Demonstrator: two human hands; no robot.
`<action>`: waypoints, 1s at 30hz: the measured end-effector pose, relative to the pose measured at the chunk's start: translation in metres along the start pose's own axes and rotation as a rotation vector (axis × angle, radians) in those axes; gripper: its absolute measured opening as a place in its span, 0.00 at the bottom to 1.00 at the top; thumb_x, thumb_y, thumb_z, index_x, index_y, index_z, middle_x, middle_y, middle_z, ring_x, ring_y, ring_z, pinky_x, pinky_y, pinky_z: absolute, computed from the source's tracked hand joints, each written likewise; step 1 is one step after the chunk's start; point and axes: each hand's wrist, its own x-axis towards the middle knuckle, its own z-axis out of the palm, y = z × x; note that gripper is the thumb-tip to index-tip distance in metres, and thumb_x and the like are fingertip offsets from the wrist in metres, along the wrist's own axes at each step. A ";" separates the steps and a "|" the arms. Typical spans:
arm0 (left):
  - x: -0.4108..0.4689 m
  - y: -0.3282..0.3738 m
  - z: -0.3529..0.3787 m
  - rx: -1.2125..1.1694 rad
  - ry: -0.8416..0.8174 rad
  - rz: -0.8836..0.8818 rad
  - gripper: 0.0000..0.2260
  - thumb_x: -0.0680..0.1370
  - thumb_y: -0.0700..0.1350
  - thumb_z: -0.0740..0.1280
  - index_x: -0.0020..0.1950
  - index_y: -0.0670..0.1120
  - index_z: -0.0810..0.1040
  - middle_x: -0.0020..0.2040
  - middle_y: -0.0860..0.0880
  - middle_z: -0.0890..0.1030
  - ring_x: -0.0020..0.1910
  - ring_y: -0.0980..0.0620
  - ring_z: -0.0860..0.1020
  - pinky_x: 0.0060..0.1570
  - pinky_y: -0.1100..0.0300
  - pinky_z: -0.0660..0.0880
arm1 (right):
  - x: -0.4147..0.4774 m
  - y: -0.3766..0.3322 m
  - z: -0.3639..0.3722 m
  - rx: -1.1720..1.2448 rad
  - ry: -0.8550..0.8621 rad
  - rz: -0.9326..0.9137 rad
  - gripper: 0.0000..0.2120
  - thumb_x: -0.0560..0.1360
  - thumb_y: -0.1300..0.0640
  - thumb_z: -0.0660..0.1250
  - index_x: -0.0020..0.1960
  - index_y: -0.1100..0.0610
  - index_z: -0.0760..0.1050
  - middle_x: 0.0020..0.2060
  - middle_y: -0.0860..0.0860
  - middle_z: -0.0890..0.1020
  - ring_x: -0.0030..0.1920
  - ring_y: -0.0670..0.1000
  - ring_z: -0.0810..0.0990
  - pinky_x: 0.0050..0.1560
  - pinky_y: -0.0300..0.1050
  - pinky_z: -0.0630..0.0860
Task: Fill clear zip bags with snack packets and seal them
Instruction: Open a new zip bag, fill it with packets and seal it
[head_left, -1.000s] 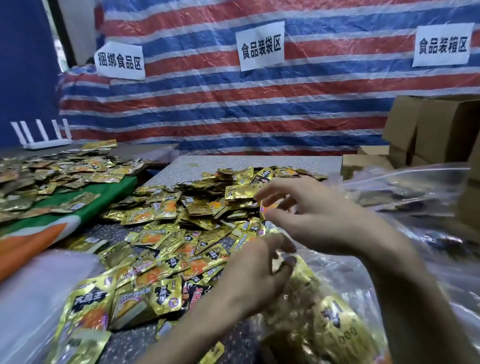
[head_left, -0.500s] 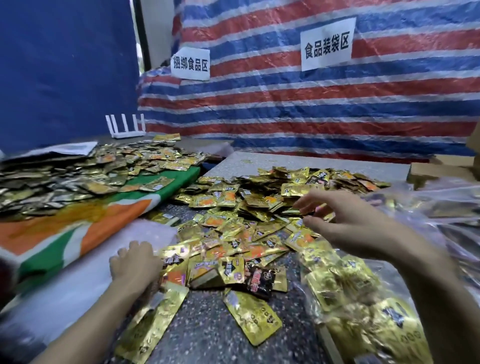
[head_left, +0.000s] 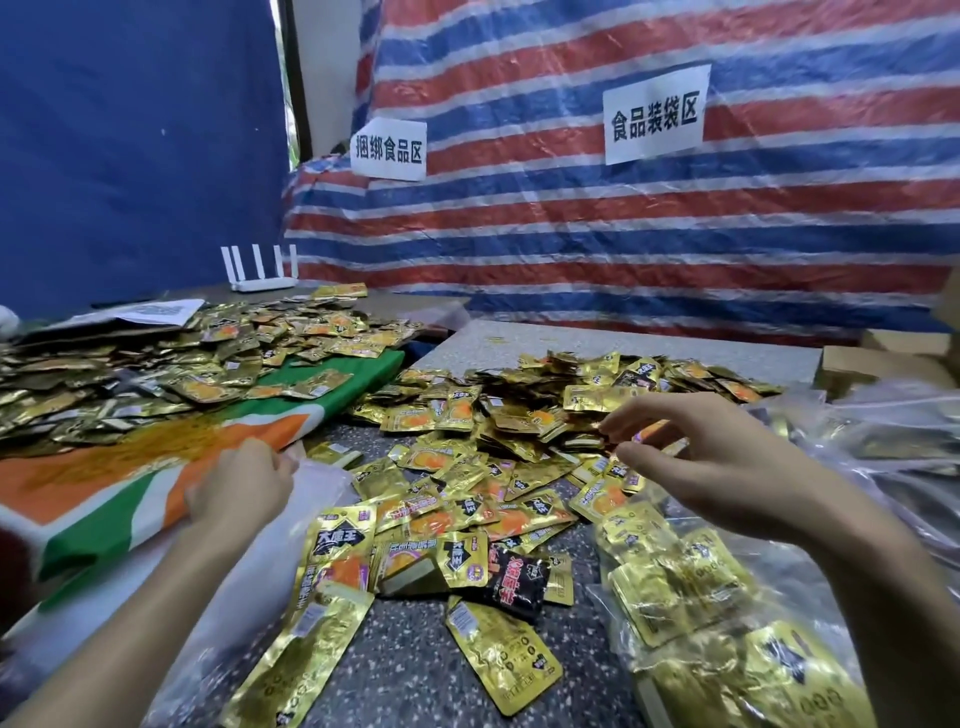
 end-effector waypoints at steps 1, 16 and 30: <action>-0.003 0.009 -0.008 -0.042 0.059 0.031 0.19 0.82 0.55 0.63 0.36 0.45 0.77 0.34 0.44 0.79 0.36 0.43 0.77 0.42 0.51 0.73 | 0.000 0.000 -0.001 0.006 0.008 0.002 0.11 0.79 0.48 0.64 0.59 0.45 0.78 0.53 0.39 0.80 0.51 0.38 0.79 0.51 0.38 0.78; -0.103 0.188 -0.020 -0.934 0.373 1.185 0.05 0.73 0.39 0.75 0.47 0.39 0.84 0.44 0.48 0.85 0.44 0.57 0.83 0.46 0.64 0.80 | 0.003 -0.012 -0.010 0.854 0.209 0.251 0.27 0.69 0.37 0.64 0.47 0.61 0.81 0.36 0.55 0.84 0.33 0.52 0.81 0.28 0.39 0.75; -0.091 0.220 -0.016 -1.003 -0.917 1.037 0.10 0.78 0.53 0.69 0.47 0.47 0.85 0.38 0.48 0.83 0.37 0.50 0.80 0.40 0.59 0.75 | -0.001 -0.001 -0.019 0.679 0.219 0.250 0.28 0.60 0.40 0.73 0.35 0.68 0.78 0.31 0.60 0.80 0.32 0.54 0.75 0.33 0.40 0.72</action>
